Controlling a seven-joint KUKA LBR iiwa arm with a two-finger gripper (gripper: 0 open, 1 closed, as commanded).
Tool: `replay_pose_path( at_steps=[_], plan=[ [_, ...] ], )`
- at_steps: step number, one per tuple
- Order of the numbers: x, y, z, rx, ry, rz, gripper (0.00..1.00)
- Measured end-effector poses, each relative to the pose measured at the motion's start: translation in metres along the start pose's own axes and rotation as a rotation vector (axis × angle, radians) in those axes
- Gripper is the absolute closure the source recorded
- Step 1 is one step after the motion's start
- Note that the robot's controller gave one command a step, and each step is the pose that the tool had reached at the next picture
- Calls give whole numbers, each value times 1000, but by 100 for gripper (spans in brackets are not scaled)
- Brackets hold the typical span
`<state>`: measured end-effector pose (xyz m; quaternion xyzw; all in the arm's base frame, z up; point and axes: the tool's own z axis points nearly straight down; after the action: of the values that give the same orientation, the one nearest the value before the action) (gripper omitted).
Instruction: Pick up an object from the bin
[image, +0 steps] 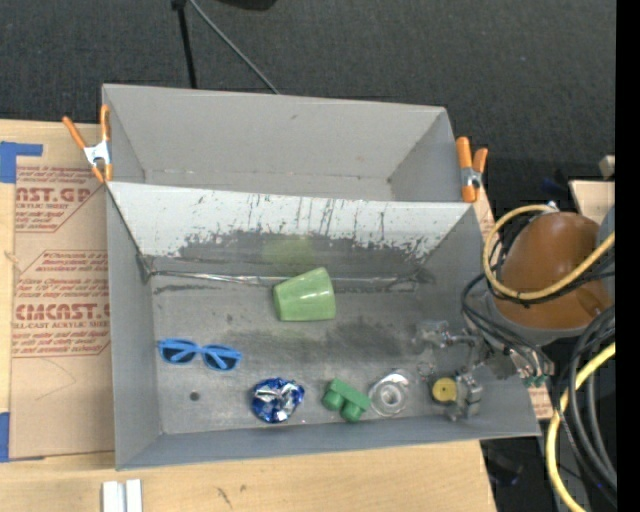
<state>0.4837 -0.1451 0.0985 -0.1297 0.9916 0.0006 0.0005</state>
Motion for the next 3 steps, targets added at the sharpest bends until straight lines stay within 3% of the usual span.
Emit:
replay_pose_path(
  at_steps=[1, 2, 3],
  plan=[
    [-12, -11, 31, -1, 1, 33, 0],
    [-12, -10, 29, -1, 0, 32, 100],
    [-12, -10, 29, 0, 0, 33, 0]
  ],
)
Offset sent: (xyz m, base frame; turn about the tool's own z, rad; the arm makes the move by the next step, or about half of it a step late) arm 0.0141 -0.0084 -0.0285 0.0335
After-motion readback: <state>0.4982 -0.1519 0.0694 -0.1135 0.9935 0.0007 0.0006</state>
